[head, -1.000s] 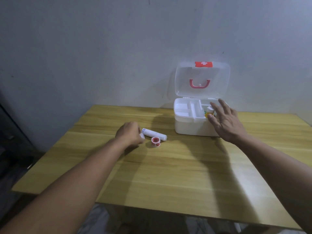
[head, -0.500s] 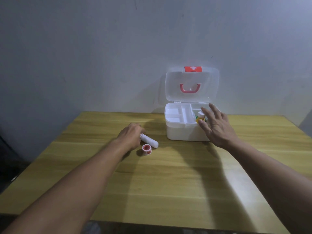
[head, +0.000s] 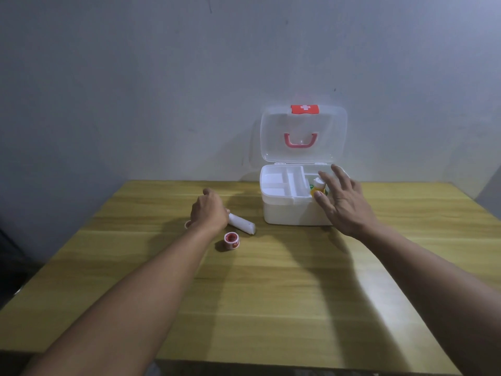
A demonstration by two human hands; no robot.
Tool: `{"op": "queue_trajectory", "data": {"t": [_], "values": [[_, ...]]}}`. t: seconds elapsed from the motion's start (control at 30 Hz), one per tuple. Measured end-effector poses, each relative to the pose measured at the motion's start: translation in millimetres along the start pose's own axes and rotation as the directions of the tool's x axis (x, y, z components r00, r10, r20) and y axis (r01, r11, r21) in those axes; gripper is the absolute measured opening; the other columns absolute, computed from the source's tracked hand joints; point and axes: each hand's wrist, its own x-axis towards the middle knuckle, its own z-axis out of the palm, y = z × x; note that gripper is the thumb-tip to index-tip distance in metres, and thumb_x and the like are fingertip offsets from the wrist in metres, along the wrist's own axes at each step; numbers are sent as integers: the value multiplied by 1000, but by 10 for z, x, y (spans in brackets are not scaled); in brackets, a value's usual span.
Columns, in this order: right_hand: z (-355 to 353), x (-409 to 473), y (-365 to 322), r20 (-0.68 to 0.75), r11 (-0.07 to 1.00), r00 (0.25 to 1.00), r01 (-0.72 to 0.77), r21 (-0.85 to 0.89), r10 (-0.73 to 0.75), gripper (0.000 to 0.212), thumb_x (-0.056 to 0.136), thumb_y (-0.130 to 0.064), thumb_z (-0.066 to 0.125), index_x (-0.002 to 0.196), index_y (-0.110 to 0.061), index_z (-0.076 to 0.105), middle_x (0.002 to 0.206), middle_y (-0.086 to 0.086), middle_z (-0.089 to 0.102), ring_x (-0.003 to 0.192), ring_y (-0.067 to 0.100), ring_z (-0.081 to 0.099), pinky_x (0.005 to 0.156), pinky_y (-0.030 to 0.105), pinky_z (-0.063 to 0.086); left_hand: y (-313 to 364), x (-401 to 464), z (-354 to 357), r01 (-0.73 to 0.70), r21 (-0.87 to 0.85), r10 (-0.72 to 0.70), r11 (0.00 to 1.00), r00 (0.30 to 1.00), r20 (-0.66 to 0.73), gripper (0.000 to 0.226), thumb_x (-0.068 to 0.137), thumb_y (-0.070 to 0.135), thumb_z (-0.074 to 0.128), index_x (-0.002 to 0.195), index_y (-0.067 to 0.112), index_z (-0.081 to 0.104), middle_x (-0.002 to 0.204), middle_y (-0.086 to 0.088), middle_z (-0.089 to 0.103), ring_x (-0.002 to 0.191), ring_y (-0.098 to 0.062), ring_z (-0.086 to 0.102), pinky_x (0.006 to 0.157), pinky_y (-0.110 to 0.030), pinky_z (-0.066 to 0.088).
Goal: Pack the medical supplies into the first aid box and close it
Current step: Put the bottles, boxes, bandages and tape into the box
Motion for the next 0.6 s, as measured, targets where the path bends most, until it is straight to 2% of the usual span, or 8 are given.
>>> {"op": "queue_trajectory", "data": {"t": [0.07,0.13,0.3,0.47,0.6], "values": [[2,4,0,-2,1000,1000,1,0,-1,57,95,-54,34,147,-33,27,161,-4,7,141,31,16,111,45,26,39,2,20,54,-1,-54,999,998,33,54,81,26,77,119,1,47,117,-18,62,105,-35,61,76,-36,48],[2,9,1,-5,1000,1000,3,-2,-3,56,95,-54,35,147,-32,27,161,-3,8,140,31,16,111,45,27,73,31,42,67,-10,-66,998,996,64,57,80,30,78,120,0,51,121,-18,62,109,-34,61,72,-33,42],[10,14,6,-9,1000,1000,6,3,-6,56,95,-53,36,146,-32,28,161,-2,9,140,32,17,112,44,26,145,57,163,51,-93,-43,994,995,88,38,82,25,72,113,5,62,119,-15,64,106,-33,62,72,-32,43],[19,11,12,-19,1000,1000,9,15,-9,55,95,-53,36,145,-31,30,160,-2,10,139,33,18,112,44,26,214,19,265,22,-202,-25,979,1000,-14,44,80,16,75,115,5,51,122,-16,55,109,-35,57,76,-35,41],[19,15,16,-16,1000,1000,6,13,-6,55,95,-54,36,145,-33,29,161,-2,9,139,34,18,112,44,25,257,2,294,4,-162,-7,987,1000,-20,28,86,17,68,110,4,59,126,-17,49,111,-36,55,80,-34,40]]}}
